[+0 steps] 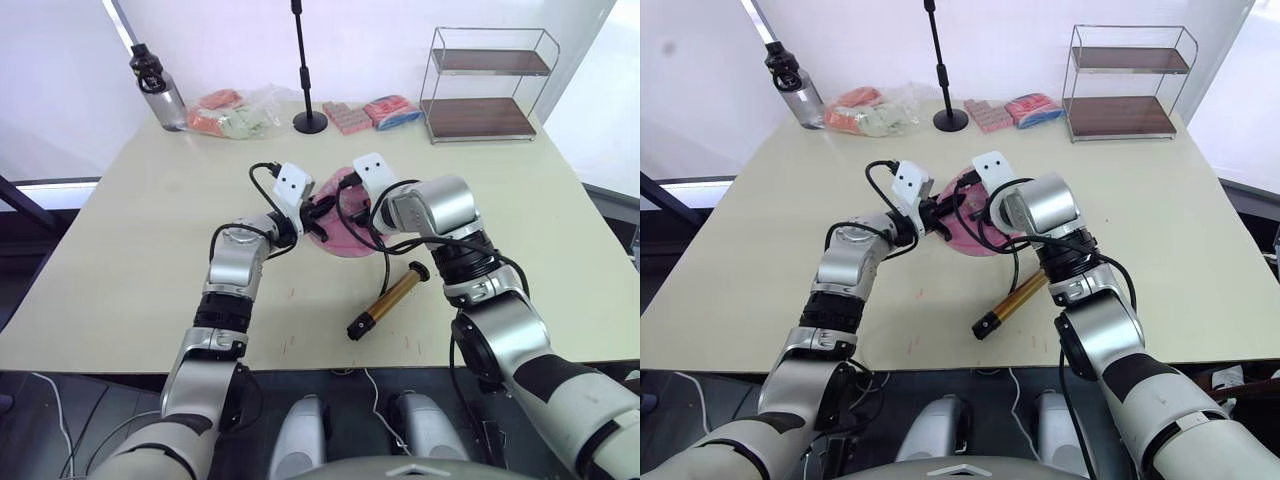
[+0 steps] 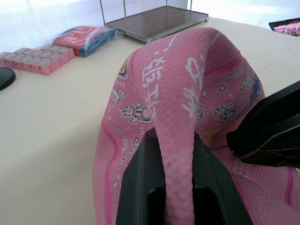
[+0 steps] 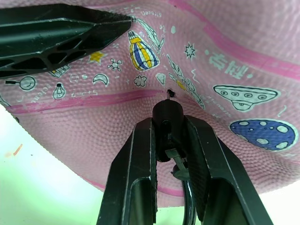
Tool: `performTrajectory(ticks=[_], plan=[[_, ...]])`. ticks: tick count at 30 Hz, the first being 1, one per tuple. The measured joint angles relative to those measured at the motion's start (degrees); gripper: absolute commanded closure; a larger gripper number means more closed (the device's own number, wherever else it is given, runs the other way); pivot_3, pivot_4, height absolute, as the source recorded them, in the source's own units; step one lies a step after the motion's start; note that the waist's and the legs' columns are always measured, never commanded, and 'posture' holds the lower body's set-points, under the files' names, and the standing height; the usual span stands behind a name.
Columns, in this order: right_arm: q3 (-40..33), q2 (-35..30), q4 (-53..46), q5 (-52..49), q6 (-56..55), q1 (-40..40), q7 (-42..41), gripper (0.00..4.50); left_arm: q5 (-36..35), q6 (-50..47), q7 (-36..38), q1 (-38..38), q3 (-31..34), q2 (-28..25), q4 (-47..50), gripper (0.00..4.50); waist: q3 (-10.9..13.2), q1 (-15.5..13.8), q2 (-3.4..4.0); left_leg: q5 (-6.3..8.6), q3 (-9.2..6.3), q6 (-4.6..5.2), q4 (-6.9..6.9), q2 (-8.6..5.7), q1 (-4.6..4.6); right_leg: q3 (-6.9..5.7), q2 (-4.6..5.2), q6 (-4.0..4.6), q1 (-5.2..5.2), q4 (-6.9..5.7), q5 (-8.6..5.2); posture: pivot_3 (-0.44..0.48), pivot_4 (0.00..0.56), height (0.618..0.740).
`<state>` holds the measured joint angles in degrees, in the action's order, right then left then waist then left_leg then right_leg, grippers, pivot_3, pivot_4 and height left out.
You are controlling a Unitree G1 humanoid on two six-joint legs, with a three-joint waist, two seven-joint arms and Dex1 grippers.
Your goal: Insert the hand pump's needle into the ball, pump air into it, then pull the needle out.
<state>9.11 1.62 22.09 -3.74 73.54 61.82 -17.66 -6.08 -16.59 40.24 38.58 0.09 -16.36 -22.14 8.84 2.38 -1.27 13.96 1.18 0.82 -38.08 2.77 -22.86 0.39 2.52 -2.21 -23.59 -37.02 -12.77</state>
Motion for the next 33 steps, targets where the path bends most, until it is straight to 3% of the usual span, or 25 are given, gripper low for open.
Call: performTrajectory(ticks=[13,21,33], plan=[[2.54,0.84,5.97,3.15,-7.02,0.36,-2.69,4.14,0.01,0.04,-0.01,-0.45,1.5,0.15,-1.2,4.49,-0.52,0.21,0.11,0.02,-0.02,-0.04,0.06,0.3,0.23,-0.2,0.12,0.05,-0.02,0.01,0.03,0.0,0.15,0.74],[6.57,0.51,7.95,6.77,-12.66,-0.28,-5.48,4.14,0.02,-0.02,-0.04,-0.47,1.95,0.15,-1.78,4.49,-0.58,0.2,0.16,0.18,-0.14,-0.31,0.12,0.37,0.38,-1.11,0.72,0.05,-0.04,0.14,0.03,0.0,0.15,0.74],[6.83,-0.51,7.69,8.45,-15.46,-1.58,-8.39,4.14,0.04,1.15,-0.04,-0.38,2.01,0.18,-2.88,4.49,-0.54,-0.06,0.24,0.19,-0.19,-0.33,0.81,0.36,0.78,-2.79,1.81,0.05,-0.06,0.38,0.03,0.0,0.15,0.74]])
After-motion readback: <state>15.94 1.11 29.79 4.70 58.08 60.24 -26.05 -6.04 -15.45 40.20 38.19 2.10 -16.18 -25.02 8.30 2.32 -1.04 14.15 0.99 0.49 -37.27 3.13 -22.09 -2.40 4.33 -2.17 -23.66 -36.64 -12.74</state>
